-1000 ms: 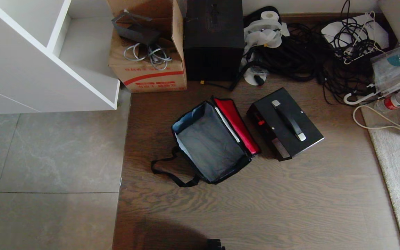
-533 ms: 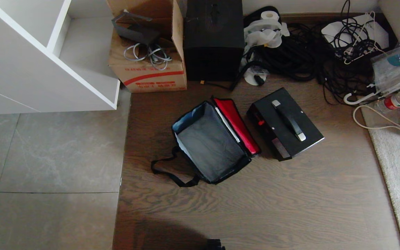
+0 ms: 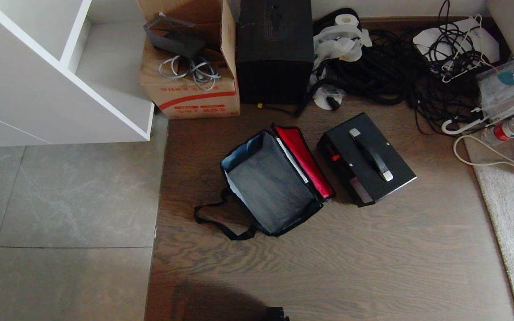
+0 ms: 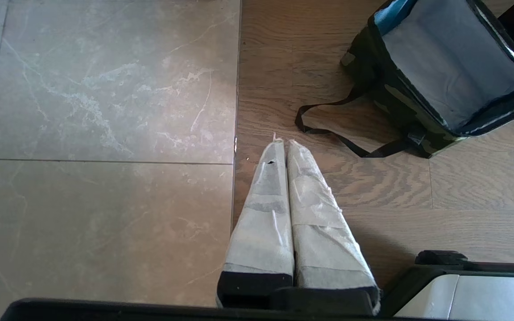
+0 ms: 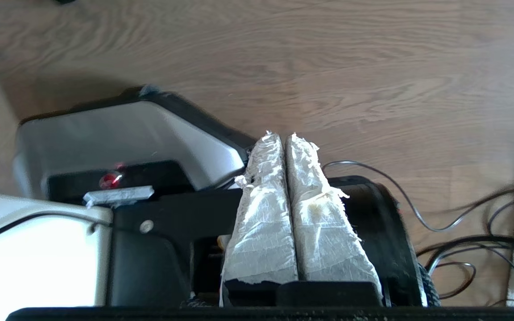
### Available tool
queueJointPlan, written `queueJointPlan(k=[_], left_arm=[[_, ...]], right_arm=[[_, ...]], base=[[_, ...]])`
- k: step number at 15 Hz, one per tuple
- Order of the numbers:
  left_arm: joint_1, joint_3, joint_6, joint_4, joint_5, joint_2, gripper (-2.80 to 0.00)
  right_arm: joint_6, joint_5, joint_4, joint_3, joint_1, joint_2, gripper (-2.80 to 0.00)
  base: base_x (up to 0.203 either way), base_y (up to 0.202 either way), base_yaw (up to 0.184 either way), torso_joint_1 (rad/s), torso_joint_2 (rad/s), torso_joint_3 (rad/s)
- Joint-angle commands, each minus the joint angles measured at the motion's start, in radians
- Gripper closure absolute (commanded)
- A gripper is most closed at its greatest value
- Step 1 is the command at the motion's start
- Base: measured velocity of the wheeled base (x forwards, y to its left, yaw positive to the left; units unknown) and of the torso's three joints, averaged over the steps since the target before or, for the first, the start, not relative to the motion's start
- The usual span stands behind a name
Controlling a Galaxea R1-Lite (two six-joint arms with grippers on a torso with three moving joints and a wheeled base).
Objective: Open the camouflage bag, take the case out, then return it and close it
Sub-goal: Grip the handle again
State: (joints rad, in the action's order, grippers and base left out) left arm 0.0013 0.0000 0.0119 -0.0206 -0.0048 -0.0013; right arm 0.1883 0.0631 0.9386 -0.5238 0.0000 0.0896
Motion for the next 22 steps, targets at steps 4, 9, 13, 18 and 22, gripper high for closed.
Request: queueJointPlan(k=[4, 9, 13, 18, 22], left_arm=[[0.000, 0.009, -0.001, -0.001, 0.000, 0.000, 0.00], [0.000, 0.009, 0.000, -0.001, 0.000, 0.001, 0.00], [0.000, 0.009, 0.000, -0.001, 0.000, 0.001, 0.00], [0.000, 0.009, 0.000, -0.001, 0.000, 0.001, 0.00], [0.000, 0.009, 0.000, -0.001, 0.000, 0.001, 0.00]], right_arm=[[-0.011, 0.019, -0.131, -0.014, 0.023, 0.160, 0.00], [-0.003, 0.018, -0.392, 0.002, 0.106, 0.357, 0.00], [-0.002, 0.018, -0.594, 0.050, 0.110, 0.523, 0.00], [0.001, 0.063, -0.714, 0.078, 0.109, 0.707, 0.00], [0.040, 0.198, -0.851, 0.049, 0.107, 0.911, 0.00]], base=[[0.000, 0.000, 0.000, 0.000, 0.00, 0.000], [0.000, 0.000, 0.000, 0.000, 0.00, 0.000], [0.000, 0.000, 0.000, 0.000, 0.00, 0.000], [0.000, 0.000, 0.000, 0.000, 0.00, 0.000], [0.000, 0.000, 0.000, 0.000, 0.00, 0.000]])
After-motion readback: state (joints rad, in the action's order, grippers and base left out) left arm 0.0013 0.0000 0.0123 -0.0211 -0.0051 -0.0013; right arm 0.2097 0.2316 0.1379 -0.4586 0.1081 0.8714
